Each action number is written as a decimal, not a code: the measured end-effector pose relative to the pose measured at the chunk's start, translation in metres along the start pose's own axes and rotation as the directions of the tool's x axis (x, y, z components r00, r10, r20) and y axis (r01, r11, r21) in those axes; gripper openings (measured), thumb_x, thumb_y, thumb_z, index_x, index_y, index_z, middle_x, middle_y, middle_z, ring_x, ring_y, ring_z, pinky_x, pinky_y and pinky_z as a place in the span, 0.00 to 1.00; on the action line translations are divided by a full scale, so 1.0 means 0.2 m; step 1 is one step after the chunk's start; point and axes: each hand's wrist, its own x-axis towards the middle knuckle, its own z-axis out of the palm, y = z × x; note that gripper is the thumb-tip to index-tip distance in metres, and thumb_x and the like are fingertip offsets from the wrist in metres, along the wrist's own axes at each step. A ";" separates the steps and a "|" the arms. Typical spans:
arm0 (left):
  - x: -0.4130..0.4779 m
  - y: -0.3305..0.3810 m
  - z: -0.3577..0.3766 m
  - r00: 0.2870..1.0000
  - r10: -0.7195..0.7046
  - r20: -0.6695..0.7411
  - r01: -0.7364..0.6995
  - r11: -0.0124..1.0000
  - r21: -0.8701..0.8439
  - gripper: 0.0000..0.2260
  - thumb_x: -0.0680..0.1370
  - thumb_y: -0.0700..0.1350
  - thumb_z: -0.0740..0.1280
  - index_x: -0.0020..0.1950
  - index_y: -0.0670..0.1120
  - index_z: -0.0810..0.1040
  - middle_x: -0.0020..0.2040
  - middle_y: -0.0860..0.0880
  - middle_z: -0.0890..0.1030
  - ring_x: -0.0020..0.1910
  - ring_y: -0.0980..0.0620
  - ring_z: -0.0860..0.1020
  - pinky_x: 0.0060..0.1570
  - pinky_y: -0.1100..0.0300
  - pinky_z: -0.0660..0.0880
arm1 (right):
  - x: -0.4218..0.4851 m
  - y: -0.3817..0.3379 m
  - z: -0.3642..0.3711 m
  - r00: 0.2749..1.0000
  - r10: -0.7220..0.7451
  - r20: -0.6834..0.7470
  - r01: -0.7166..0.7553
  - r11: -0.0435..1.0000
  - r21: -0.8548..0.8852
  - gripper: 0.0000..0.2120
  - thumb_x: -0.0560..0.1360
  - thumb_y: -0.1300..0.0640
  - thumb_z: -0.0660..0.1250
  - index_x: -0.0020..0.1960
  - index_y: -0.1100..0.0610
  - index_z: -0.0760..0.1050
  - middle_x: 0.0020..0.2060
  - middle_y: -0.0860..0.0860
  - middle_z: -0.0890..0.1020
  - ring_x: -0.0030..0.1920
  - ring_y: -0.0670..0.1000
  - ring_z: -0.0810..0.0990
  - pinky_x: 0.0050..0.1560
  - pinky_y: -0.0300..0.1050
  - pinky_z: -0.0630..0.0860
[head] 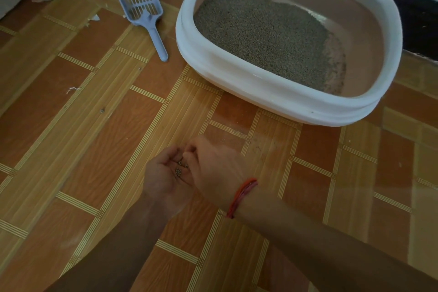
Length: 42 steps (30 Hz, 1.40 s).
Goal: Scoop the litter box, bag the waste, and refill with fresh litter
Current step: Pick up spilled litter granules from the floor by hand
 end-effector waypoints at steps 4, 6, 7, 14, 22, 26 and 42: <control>-0.02 0.01 0.02 0.994 -0.068 0.083 0.067 0.998 0.016 0.25 0.84 0.49 0.50 0.55 0.35 0.82 0.55 0.39 0.83 0.54 0.45 0.83 0.57 0.52 0.79 | -0.01 -0.06 -0.01 0.998 -0.055 0.003 0.055 0.997 0.060 0.08 0.82 0.51 0.54 0.56 0.52 0.70 0.46 0.50 0.80 0.46 0.54 0.79 0.47 0.54 0.77; -0.02 0.01 0.02 0.994 -0.065 0.090 0.066 0.998 -0.003 0.24 0.83 0.49 0.51 0.53 0.35 0.83 0.53 0.39 0.84 0.53 0.45 0.84 0.54 0.53 0.81 | -0.02 -0.06 -0.01 0.998 -0.060 -0.016 0.061 0.995 0.075 0.08 0.82 0.51 0.55 0.55 0.51 0.71 0.46 0.50 0.81 0.46 0.53 0.79 0.47 0.54 0.77; -0.02 0.01 0.02 0.995 -0.059 0.086 0.059 0.998 0.002 0.24 0.83 0.49 0.51 0.53 0.35 0.83 0.54 0.39 0.84 0.54 0.45 0.83 0.54 0.53 0.81 | -0.02 -0.07 -0.02 0.997 -0.070 -0.033 0.073 0.993 0.097 0.08 0.82 0.51 0.55 0.55 0.51 0.71 0.46 0.49 0.81 0.46 0.53 0.79 0.47 0.54 0.77; -0.01 0.01 0.02 0.998 0.056 -0.018 -0.057 0.994 -0.089 0.22 0.83 0.44 0.55 0.45 0.33 0.84 0.51 0.37 0.85 0.50 0.42 0.85 0.50 0.49 0.82 | 0.03 0.09 -0.09 0.986 0.060 -0.155 -0.035 0.987 0.158 0.07 0.80 0.50 0.57 0.51 0.48 0.73 0.39 0.46 0.82 0.41 0.48 0.79 0.43 0.50 0.78; 0.00 0.01 0.03 0.998 0.047 -0.039 -0.050 0.996 -0.072 0.22 0.82 0.43 0.56 0.44 0.32 0.85 0.55 0.36 0.83 0.55 0.39 0.83 0.56 0.42 0.77 | 0.14 0.43 -0.09 0.940 0.278 -0.200 -0.271 0.961 0.061 0.06 0.79 0.47 0.59 0.52 0.43 0.74 0.44 0.43 0.83 0.49 0.49 0.80 0.45 0.51 0.80; 0.02 0.01 0.02 0.998 0.040 -0.041 -0.043 0.996 -0.072 0.22 0.83 0.44 0.55 0.44 0.33 0.85 0.55 0.36 0.83 0.56 0.39 0.83 0.56 0.43 0.77 | 0.16 0.46 -0.07 0.939 0.290 -0.187 -0.287 0.957 0.044 0.06 0.79 0.46 0.60 0.51 0.43 0.75 0.43 0.42 0.81 0.47 0.48 0.79 0.45 0.51 0.81; 0.03 0.01 0.01 0.998 0.033 -0.050 -0.037 0.995 -0.095 0.22 0.83 0.44 0.55 0.44 0.33 0.85 0.56 0.36 0.83 0.56 0.39 0.83 0.58 0.44 0.78 | 0.17 0.42 -0.08 0.953 0.251 -0.168 -0.266 0.962 -0.070 0.09 0.81 0.50 0.55 0.52 0.51 0.72 0.35 0.48 0.80 0.37 0.52 0.78 0.36 0.49 0.77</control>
